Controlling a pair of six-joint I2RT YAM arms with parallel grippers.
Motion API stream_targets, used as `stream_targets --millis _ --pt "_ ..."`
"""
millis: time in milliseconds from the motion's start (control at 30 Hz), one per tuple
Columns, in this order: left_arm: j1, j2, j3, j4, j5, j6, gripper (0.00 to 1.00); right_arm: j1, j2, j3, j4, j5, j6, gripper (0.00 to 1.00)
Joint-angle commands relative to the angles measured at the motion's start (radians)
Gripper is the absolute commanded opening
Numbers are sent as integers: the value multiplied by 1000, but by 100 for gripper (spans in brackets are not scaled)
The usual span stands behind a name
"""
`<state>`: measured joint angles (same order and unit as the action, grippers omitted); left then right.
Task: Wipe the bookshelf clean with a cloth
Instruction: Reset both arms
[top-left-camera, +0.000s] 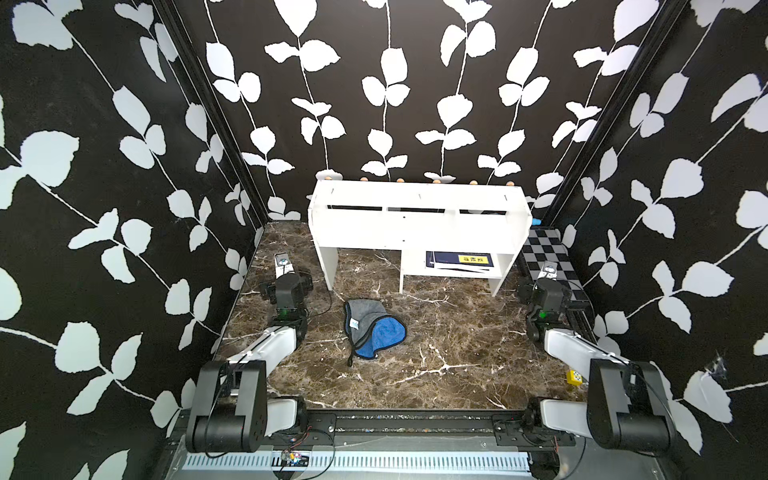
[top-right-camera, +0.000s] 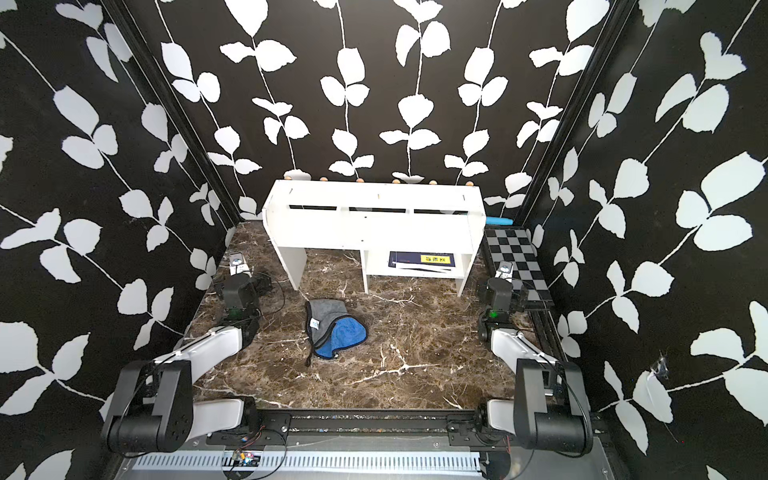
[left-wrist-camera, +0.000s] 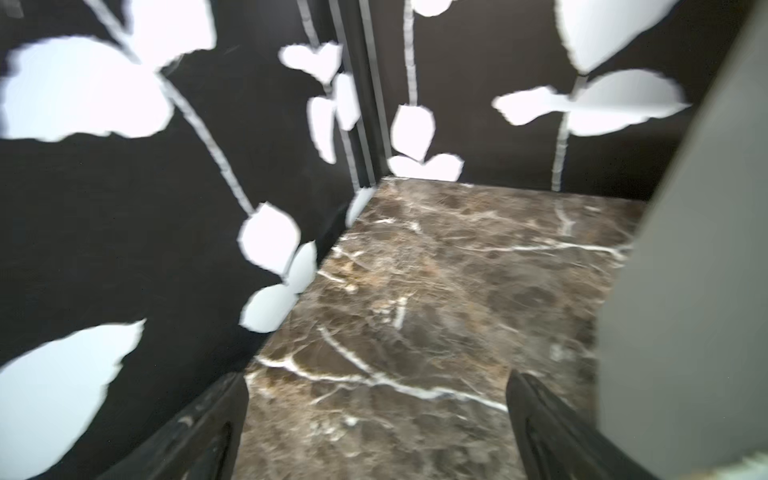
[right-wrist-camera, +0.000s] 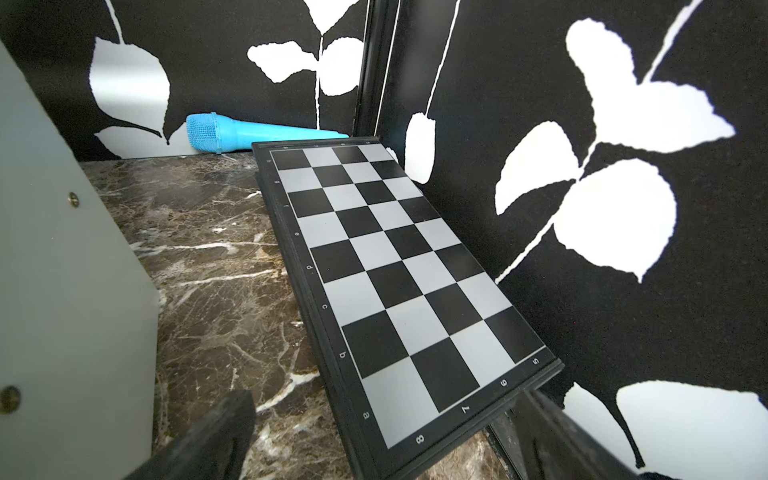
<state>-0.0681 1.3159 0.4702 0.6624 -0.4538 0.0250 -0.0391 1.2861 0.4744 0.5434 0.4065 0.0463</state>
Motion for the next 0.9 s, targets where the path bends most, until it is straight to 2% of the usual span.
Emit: stream_targets --millis 0,33,100,167,200,233,300,333,400,467,567,633,867 --pt "-30 128 -59 117 21 4 98 1 -40 -5 -32 -39 3 99" --pt "-35 187 -74 240 22 36 98 2 -48 -17 -29 -92 -13 99" --pt "-46 165 -38 107 39 31 99 18 -58 -51 -11 -122 21 99" --pt "-47 200 -54 204 61 67 98 54 -7 -150 199 -108 15 100" --pt "-47 187 -48 159 86 62 99 75 36 -177 314 -63 -5 99" --pt "-47 195 -44 162 131 70 99 92 57 -183 336 -79 -7 99" --pt "-44 261 -105 362 148 81 98 99 196 -145 401 -111 -24 99" --pt "-44 271 -125 418 153 96 98 108 274 -130 495 -113 -47 99" --pt "-45 233 -112 308 154 75 98 108 230 -90 322 -108 -30 99" --pt "-43 263 -115 374 150 89 99 103 266 -106 425 -90 -30 99" --pt "-44 237 -97 286 149 74 99 106 240 -97 354 -70 -18 99" --pt "-44 256 -101 336 145 82 98 106 255 -101 395 -70 -25 99" --pt "-44 254 -98 320 145 80 99 107 241 -97 357 -70 -20 99"
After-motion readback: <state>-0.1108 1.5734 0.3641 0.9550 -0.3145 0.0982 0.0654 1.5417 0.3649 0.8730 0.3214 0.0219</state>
